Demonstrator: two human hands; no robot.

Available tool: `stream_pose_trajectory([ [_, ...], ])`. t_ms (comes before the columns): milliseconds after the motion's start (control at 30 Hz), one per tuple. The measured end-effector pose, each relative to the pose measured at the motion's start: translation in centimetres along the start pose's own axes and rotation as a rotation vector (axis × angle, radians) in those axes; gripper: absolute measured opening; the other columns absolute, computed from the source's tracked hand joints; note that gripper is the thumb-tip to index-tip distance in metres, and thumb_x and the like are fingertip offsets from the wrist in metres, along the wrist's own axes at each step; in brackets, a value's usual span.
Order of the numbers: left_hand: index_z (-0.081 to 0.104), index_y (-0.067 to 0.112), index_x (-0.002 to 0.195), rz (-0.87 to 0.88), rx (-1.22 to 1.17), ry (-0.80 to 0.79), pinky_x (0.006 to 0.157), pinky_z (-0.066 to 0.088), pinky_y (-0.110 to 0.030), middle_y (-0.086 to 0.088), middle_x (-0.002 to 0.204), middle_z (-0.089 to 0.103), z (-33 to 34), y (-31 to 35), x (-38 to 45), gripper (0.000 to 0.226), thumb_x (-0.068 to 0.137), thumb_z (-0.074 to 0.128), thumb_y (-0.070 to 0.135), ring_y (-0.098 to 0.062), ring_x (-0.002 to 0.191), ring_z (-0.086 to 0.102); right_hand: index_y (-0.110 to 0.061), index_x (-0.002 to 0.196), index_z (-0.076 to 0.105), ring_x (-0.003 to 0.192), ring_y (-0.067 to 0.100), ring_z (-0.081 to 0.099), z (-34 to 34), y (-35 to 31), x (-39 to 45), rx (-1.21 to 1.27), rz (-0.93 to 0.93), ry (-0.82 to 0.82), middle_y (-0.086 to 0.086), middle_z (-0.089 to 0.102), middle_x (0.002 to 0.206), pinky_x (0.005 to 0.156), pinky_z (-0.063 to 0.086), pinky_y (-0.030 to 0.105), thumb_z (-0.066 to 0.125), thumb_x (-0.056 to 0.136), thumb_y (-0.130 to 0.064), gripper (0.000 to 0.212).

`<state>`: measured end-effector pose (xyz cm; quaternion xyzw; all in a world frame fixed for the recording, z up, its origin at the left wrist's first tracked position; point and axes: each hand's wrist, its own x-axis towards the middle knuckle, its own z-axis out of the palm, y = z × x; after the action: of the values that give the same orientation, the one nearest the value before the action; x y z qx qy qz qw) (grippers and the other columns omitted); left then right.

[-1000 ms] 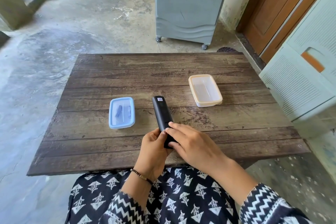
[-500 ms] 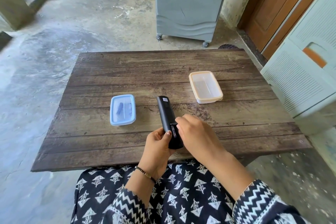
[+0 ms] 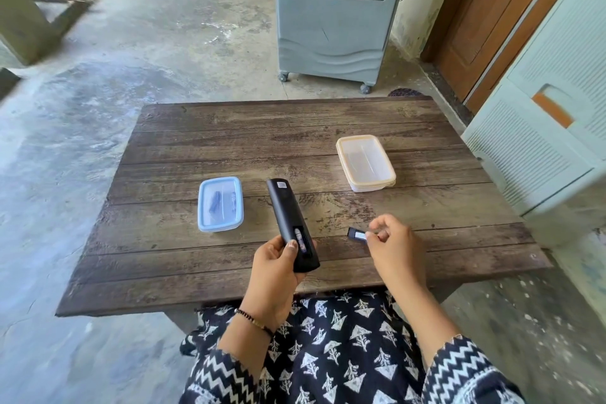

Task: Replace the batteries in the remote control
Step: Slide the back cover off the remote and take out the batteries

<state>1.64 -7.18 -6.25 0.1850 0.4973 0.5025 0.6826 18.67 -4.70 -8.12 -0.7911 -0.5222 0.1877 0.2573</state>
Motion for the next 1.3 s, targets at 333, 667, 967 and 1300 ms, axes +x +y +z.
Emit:
stream_pose_trajectory([
  [333,0.056,-0.002,0.1,-0.018,-0.079,-0.019,0.078,0.057,-0.034,-0.021,0.104,0.065,0.0,0.4,-0.1,0.02,0.096,0.037,0.001,-0.03,0.1,0.063,-0.015,0.085,0.063,0.065,0.015,0.055,-0.4,-0.3,-0.6,-0.287,-0.145,0.007,-0.002,0.058,0.088,0.048,0.047,0.025,0.053,0.092,-0.025,0.016],
  [667,0.056,-0.006,0.109,0.044,0.098,-0.043,0.073,0.059,-0.029,-0.02,0.097,0.065,-0.4,-0.3,0.3,0.024,0.096,0.038,0.002,-0.023,0.084,0.064,-0.005,0.088,0.072,0.081,0.022,0.065,-0.3,-4.8,-3.4,-0.092,-0.882,-0.107,0.006,0.07,0.085,0.065,0.058,0.032,0.077,0.07,-0.007,0.019],
  [967,0.061,0.0,0.101,0.095,0.206,-0.077,0.075,0.057,-0.033,-0.017,0.09,0.065,-0.3,-0.3,0.1,0.022,0.095,0.04,0.001,-0.022,0.08,0.063,-0.004,0.076,0.069,0.074,0.021,0.06,-0.4,-4.8,-2.5,-0.163,-0.952,-0.249,0.004,0.064,0.078,0.056,0.055,0.036,0.072,0.075,-0.009,0.006],
  [1300,0.062,0.002,0.105,0.102,0.231,-0.091,0.084,0.055,-0.036,-0.015,0.093,0.068,-1.1,-0.4,-0.1,0.023,0.096,0.04,0.003,-0.019,0.086,0.064,-0.005,0.082,0.064,0.074,0.027,0.06,-1.7,-7.2,-1.1,-0.322,-1.057,-0.463,0.008,0.059,0.084,0.066,0.053,0.041,0.064,0.084,-0.022,0.017],
])
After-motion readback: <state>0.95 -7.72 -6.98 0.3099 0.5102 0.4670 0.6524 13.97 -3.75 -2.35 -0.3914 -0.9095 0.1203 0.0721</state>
